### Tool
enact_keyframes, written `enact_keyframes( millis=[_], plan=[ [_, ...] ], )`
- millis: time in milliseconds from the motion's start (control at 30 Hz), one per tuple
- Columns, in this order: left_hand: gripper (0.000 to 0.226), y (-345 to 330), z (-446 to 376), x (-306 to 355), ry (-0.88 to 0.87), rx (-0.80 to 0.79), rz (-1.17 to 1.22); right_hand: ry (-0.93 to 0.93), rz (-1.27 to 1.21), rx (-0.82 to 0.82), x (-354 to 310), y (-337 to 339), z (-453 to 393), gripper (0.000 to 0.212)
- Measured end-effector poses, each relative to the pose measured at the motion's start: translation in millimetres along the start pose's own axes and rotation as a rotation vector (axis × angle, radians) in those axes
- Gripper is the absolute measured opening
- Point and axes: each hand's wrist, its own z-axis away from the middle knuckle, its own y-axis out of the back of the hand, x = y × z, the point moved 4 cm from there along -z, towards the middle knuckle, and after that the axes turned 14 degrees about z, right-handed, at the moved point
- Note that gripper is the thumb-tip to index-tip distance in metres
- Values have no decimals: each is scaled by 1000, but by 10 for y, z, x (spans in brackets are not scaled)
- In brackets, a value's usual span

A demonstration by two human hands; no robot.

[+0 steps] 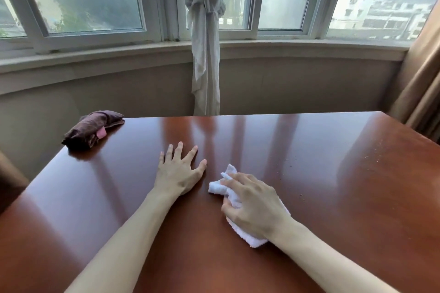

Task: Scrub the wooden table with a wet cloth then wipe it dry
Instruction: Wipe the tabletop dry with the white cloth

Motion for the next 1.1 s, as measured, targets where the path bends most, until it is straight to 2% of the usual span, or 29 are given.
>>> enact_keyframes(
  millis=[100,200,367,500,633,833,933,1033,1100],
  plan=[
    [69,-28,-28,-11,-14,9,1,1,-68,-6,206,-29,-385,51],
    [69,-41,-41,-29,-19,33,0,-73,-104,-16,604,-122,-1119,45],
    [76,-43,-64,-40,-18,85,-10,-225,1,12,1137,-363,-2466,38],
    [77,-31,-62,-40,-9,83,-7,-330,35,-7,1182,-372,-2949,33],
    [77,-9,-61,-22,-4,47,9,-262,-35,29,929,-261,-2464,40],
    [69,4,-34,-3,-2,14,-13,8,-31,-19,275,-130,-903,50],
    [70,16,-12,13,4,-6,-16,74,-27,35,17,-57,-150,60],
    [71,29,19,21,11,-10,-9,137,-50,130,-134,-39,396,51],
    [70,18,23,19,5,-5,-7,168,-97,132,-137,-32,493,46]
  ],
)
